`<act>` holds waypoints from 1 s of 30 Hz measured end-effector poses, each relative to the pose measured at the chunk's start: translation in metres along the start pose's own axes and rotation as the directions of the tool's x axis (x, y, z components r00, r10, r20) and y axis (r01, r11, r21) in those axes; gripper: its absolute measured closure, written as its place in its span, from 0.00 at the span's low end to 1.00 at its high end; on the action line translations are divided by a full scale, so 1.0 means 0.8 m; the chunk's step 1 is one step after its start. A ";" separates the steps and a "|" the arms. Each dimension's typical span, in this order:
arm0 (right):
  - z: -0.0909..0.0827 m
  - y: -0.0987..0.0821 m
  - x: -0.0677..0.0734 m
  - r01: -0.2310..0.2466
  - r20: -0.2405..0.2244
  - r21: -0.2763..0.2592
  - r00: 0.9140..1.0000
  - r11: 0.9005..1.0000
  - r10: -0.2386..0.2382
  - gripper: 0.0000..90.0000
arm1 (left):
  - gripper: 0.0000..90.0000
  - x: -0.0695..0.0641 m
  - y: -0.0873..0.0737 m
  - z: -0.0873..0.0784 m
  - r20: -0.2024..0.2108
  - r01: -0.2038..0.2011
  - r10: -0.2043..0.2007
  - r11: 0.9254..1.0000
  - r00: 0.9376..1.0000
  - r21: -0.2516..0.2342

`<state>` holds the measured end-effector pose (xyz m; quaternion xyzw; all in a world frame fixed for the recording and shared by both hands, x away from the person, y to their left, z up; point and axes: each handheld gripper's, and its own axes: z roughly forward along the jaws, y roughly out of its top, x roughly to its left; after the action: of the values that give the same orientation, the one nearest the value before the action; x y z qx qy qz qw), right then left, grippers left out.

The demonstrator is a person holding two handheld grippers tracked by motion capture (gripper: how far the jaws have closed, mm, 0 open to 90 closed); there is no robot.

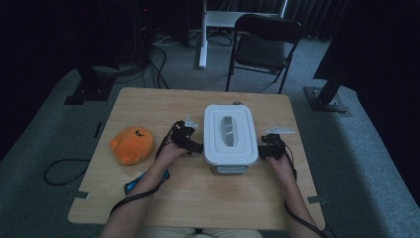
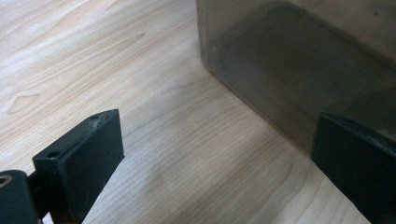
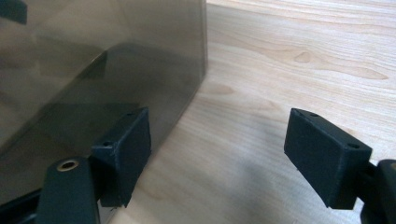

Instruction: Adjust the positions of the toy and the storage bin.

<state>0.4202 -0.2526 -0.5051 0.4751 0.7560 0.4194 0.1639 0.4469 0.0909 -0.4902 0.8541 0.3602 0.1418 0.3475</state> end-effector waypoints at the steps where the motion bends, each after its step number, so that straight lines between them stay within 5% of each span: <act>1: -0.001 -0.001 0.002 0.006 0.000 0.000 1.000 1.000 -0.006 0.25 | 0.04 -0.002 -0.001 -0.001 -0.007 -0.005 0.005 1.000 1.000 0.002; 30: -0.034 -0.030 0.026 0.073 -0.032 0.002 0.997 0.997 -0.072 0.25 | 0.04 -0.048 -0.036 -0.037 0.046 -0.057 0.058 0.998 0.997 -0.016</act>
<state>0.3786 -0.2526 -0.5049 0.4408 0.7758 0.4196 0.1663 0.3903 0.0924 -0.4887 0.8646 0.3261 0.1345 0.3579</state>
